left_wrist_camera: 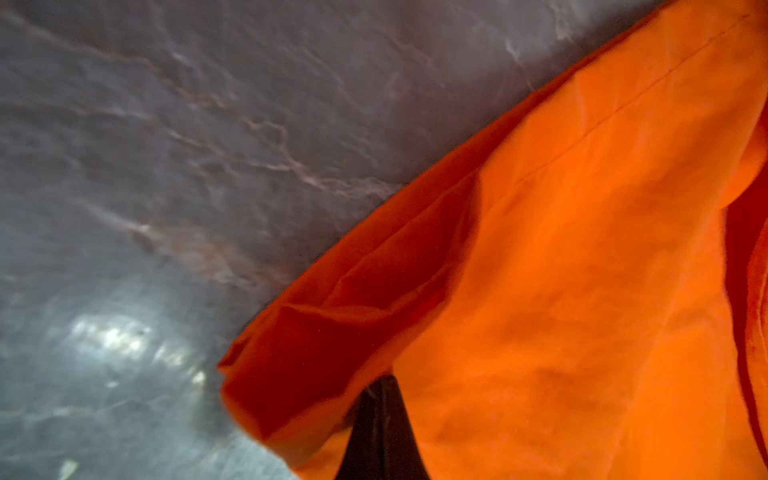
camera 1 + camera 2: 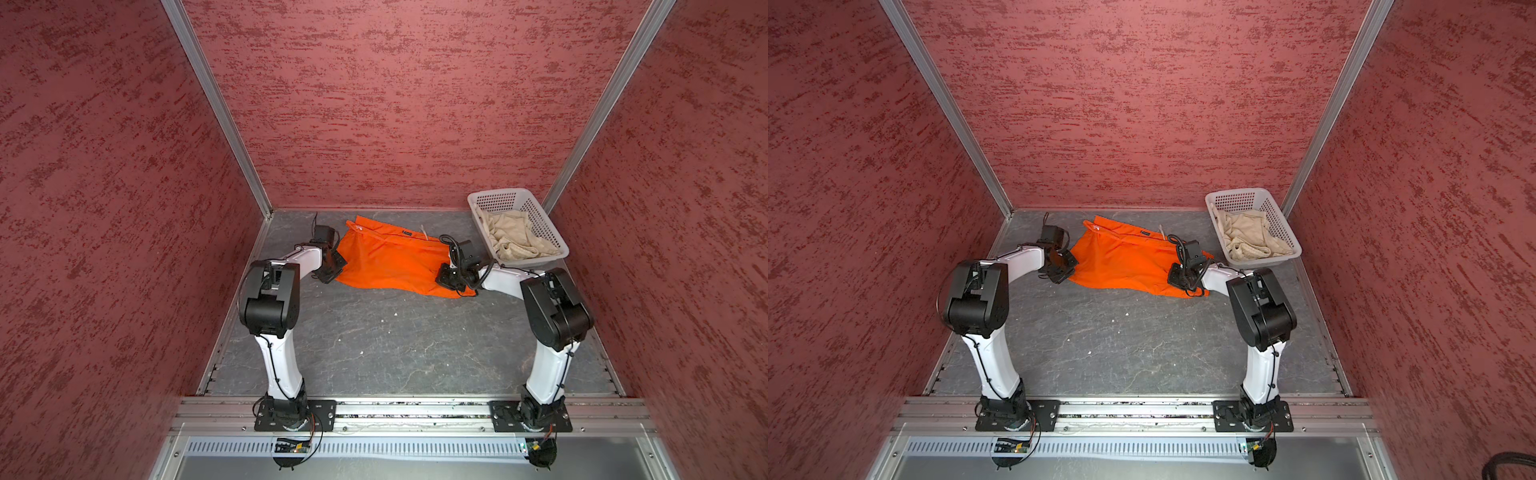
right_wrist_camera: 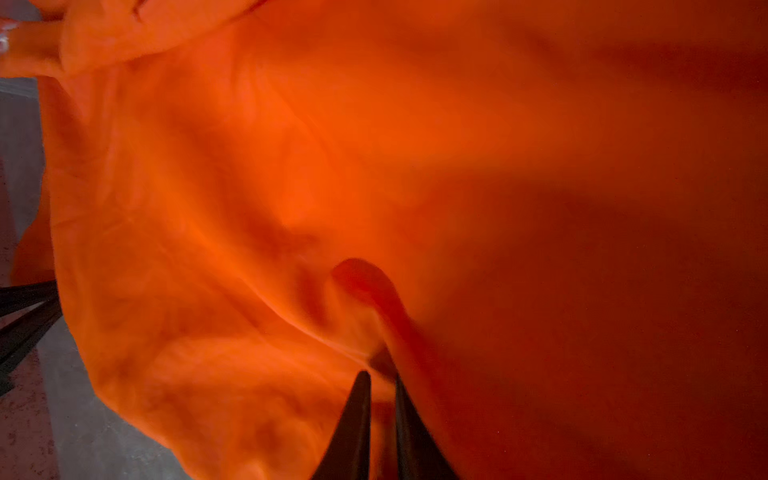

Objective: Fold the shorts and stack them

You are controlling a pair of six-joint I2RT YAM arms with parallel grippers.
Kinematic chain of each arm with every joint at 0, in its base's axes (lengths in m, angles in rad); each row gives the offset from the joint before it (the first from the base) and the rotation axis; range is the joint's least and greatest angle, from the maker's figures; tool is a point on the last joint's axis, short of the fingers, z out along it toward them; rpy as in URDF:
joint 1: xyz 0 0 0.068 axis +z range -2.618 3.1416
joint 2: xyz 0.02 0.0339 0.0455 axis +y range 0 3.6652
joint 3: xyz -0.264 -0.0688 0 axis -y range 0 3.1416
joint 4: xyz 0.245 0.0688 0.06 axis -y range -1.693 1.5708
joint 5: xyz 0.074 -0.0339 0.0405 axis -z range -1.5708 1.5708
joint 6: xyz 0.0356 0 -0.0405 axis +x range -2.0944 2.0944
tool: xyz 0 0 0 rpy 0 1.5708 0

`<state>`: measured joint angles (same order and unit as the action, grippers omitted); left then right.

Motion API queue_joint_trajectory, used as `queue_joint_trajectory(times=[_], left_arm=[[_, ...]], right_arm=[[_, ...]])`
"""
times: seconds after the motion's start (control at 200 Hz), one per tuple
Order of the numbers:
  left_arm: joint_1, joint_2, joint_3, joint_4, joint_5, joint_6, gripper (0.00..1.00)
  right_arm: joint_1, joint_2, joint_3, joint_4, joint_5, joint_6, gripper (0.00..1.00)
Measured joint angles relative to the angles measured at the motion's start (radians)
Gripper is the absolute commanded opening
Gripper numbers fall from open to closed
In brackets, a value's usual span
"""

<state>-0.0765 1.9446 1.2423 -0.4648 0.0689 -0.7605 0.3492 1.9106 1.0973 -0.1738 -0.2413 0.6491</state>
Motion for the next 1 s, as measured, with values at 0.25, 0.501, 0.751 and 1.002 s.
queue_joint_trajectory(times=[0.25, 0.501, 0.751, 1.002], left_arm=[[0.049, -0.166, -0.220, 0.032, 0.006, -0.036, 0.00], [0.007, -0.405, -0.416, -0.063, -0.009, -0.077, 0.05], [-0.101, -0.601, -0.385, -0.065, -0.010, -0.095, 0.09], [-0.116, -0.412, -0.364, -0.007, -0.013, -0.099, 0.00]], right_arm=[[-0.001, -0.117, -0.173, 0.056, 0.005, -0.013, 0.18], [0.052, -0.309, -0.348, 0.004, 0.004, -0.003, 0.27], [0.149, -0.376, -0.137, -0.201, 0.074, -0.017, 0.29], [0.285, -0.171, 0.151, -0.115, 0.069, -0.039, 0.31]])
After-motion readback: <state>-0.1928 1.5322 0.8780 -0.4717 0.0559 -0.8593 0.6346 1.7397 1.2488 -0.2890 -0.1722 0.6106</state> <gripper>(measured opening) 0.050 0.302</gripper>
